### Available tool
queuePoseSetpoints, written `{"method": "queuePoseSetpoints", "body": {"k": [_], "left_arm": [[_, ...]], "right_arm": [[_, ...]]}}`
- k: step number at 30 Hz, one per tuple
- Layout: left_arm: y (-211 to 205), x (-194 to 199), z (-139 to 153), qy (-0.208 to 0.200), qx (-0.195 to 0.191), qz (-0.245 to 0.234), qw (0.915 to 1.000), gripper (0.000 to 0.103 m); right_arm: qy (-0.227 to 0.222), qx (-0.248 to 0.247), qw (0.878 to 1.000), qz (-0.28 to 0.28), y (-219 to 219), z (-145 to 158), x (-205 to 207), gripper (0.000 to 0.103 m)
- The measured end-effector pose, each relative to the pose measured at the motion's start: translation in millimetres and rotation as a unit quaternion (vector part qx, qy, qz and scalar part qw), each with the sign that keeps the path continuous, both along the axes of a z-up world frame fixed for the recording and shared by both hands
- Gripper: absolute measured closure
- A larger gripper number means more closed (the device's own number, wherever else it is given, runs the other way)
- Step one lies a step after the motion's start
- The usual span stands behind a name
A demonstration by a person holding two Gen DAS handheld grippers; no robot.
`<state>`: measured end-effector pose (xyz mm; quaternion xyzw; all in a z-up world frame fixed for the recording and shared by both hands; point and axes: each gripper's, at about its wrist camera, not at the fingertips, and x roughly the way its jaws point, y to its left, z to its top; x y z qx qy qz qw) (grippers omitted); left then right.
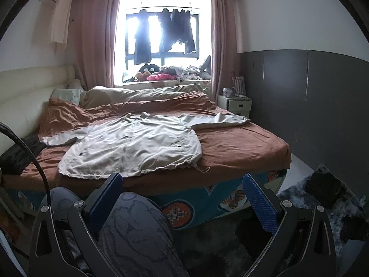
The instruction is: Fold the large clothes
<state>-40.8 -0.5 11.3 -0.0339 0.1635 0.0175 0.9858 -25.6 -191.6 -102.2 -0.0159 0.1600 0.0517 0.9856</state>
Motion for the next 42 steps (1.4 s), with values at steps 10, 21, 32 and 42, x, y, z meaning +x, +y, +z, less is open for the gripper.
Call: {"method": "queuePoseSetpoints", "body": {"k": [10,21,32,42], "left_arm": [[1,-1,1,-0.001,0.001,0.000,1.0000,0.000],[-3,1,2,-0.001,-0.002,-0.003,1.0000,0.000],[2,-3,0,-0.006,-0.005,-0.003,1.0000,0.000],[2,-3,0,-0.006,-0.004,-0.002,1.0000,0.000]], "right_arm": [[0.003,-0.002,1.000,-0.006,0,1,3,0.000],[-0.002,-0.002,1.000,-0.005,2,-1,-1,0.000],[-0.003,-0.001,1.000,-0.003,2,0,-5,0.000],[0.004,0.009,1.000,0.001,0,1,-10,0.000]]}}
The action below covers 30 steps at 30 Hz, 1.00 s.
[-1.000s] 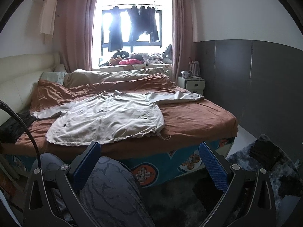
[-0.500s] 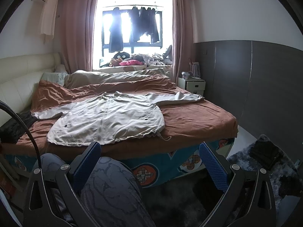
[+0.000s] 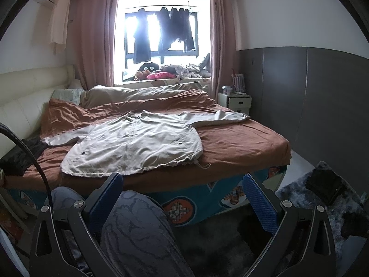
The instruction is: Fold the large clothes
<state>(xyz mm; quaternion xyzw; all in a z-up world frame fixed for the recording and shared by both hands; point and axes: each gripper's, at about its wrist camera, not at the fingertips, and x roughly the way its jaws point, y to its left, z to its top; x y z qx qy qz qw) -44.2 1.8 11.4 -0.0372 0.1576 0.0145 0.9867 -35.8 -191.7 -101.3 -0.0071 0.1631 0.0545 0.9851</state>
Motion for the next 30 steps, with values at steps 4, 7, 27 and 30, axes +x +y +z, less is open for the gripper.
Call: {"method": "queuePoseSetpoints", "body": {"k": [4,7,27,30], "left_arm": [[3,-1,0,-0.004,-0.005,0.000,1.0000,0.000],[4,-3,-1,-0.005,-0.004,0.000,1.0000,0.000],[50,90,-7,0.009,-0.019,0.017,0.9996,0.000],[64,115,-9,0.019,-0.023,0.024,0.9993,0.000]], "right_arm": [[-0.002,0.001,1.000,-0.002,-1,4,-1,0.000],[-0.001,0.002,1.000,-0.003,1,4,2,0.000],[0.027,0.008,1.000,0.010,42,7,123,0.000],[0.031,0.014,0.999,0.017,52,11,151,0.000]]}}
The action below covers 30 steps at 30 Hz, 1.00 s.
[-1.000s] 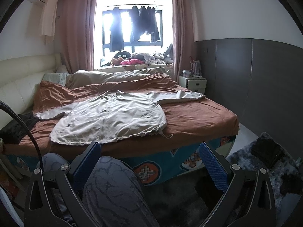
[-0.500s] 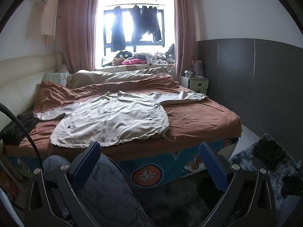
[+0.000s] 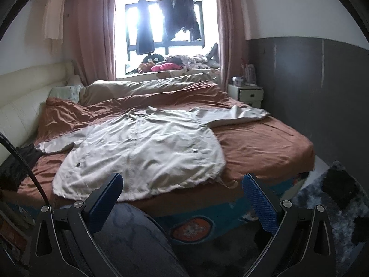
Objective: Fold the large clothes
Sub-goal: 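Move the right tool to the jacket's hem and close on it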
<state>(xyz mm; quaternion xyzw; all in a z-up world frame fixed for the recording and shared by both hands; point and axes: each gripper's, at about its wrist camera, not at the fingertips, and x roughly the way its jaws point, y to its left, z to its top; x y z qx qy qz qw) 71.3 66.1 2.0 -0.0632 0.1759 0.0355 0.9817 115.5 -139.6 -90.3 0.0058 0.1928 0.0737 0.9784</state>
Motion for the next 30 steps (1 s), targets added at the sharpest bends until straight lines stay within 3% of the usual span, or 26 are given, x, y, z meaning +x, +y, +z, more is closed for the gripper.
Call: {"method": "queuePoseSetpoints", "body": {"k": [7,17,25,30], "left_arm": [[34,57,-4,0.028,-0.006,0.014,0.9995,0.000],[99,117,-11,0.051,-0.021,0.065,0.9964,0.001],[168,150,-12,0.067,-0.041,0.122,0.9894,0.001],[225,160,-12,0.070,-0.073,0.158,0.9822,0.002]], "right_arm": [[0.025,0.032,0.999,0.023,21,9,67,0.000],[0.044,0.034,0.996,0.064,75,21,152,0.000],[0.062,0.045,0.991,0.109,131,26,220,0.000],[0.084,0.061,0.985,0.140,167,23,265,0.000]]}}
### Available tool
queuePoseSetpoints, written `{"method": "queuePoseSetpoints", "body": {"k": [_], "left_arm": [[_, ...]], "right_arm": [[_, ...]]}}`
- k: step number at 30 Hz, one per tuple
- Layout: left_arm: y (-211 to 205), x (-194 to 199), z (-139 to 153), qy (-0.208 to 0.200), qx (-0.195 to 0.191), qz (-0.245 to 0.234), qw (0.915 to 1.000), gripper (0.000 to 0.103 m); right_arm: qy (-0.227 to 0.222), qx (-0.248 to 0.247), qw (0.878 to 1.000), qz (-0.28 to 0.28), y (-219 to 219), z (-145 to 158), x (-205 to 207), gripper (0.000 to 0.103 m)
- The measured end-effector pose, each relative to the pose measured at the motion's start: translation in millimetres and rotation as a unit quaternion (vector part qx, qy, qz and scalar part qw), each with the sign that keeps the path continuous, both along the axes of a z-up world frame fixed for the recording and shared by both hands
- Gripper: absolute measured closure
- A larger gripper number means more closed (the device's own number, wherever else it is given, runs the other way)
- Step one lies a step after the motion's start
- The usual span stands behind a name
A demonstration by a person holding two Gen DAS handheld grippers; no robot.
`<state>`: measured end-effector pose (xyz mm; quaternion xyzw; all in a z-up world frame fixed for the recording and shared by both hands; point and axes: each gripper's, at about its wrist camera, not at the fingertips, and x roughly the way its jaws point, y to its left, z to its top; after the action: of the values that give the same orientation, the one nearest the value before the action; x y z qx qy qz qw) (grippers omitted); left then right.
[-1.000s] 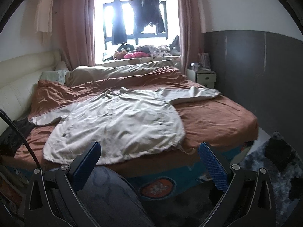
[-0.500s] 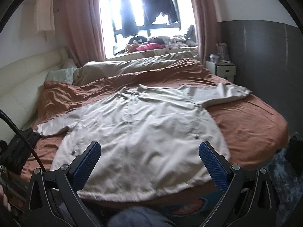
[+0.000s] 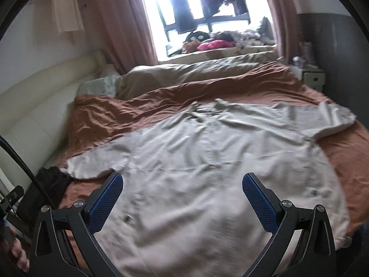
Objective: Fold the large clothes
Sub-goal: 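Move the right tool to the jacket's hem and close on it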
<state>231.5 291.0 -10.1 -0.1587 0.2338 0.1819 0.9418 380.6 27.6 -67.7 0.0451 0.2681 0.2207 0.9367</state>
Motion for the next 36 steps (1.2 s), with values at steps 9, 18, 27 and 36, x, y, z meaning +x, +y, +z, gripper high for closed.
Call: {"method": "queuePoseSetpoints", "body": {"k": [9,18,27,36], "left_arm": [[90,20,-4,0.019,-0.026,0.078,0.9964,0.011],[168,70,-44,0.054,-0.082,0.120,0.9879,0.028],[225,127,-114,0.098,-0.142,0.145,0.9744,0.033],[257,168,-170,0.154,-0.160,0.177,0.9587,0.034]], "right_arm": [[0.038,0.009,0.997,0.062,68,-13,80,0.000],[0.092,0.012,0.992,0.083,114,-38,160,0.020],[0.153,0.002,0.982,0.108,172,-54,233,0.056],[0.190,-0.004,0.974,0.121,218,-85,275,0.067]]}}
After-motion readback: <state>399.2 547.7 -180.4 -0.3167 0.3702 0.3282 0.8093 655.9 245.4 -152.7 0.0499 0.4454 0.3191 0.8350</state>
